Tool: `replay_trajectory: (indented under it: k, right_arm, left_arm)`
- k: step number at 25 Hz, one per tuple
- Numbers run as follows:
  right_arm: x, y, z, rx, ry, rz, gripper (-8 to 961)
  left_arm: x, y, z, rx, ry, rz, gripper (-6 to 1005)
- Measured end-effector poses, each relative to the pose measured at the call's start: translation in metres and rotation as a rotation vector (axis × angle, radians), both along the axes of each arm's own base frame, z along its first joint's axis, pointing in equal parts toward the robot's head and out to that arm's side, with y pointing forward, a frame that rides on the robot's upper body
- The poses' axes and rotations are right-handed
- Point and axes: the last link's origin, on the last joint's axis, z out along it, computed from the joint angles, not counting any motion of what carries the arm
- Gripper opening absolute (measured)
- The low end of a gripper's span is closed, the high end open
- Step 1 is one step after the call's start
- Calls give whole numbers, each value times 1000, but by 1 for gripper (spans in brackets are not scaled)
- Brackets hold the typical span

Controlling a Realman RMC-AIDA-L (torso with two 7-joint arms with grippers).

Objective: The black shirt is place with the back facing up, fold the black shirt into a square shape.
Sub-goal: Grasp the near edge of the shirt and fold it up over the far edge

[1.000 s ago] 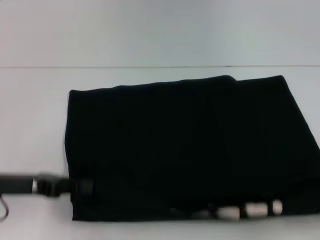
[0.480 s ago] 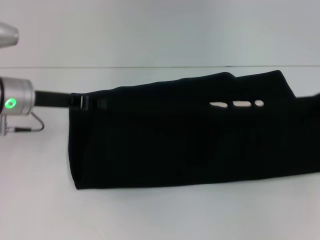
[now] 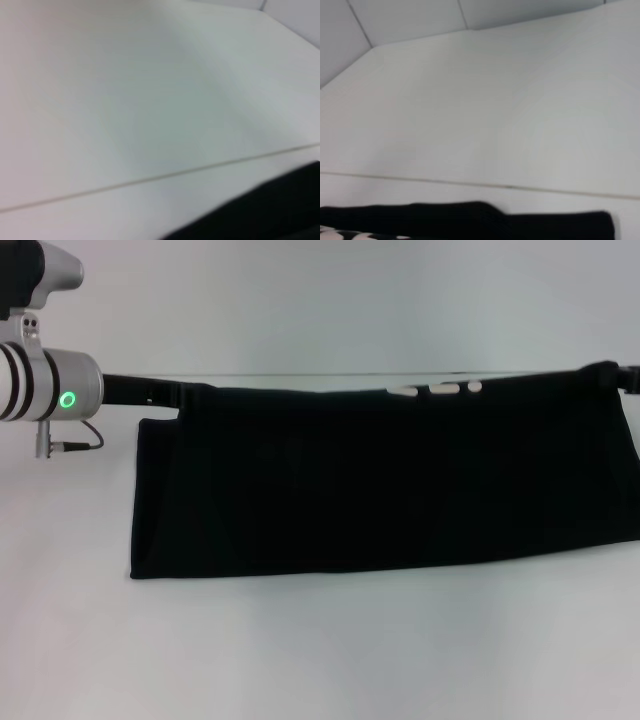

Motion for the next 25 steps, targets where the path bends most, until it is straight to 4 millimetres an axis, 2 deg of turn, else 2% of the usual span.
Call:
replay_trajectory:
  k: [6, 9, 18, 25]
  right_arm:
    - [-16, 23, -3, 57, -59, 7, 76]
    - [-21, 28, -7, 71, -69, 6, 80]
    - [-19, 31, -19, 90, -97, -6, 90]
    - [-15, 30, -25, 98, -117, -21, 98]
  left_arm:
    - [3, 9, 2, 63, 18, 5, 9]
    - [5, 11, 1, 79, 23, 2, 9]
    - [5, 15, -6, 111, 42, 11, 11]
    - [5, 16, -18, 172, 72, 20, 49]
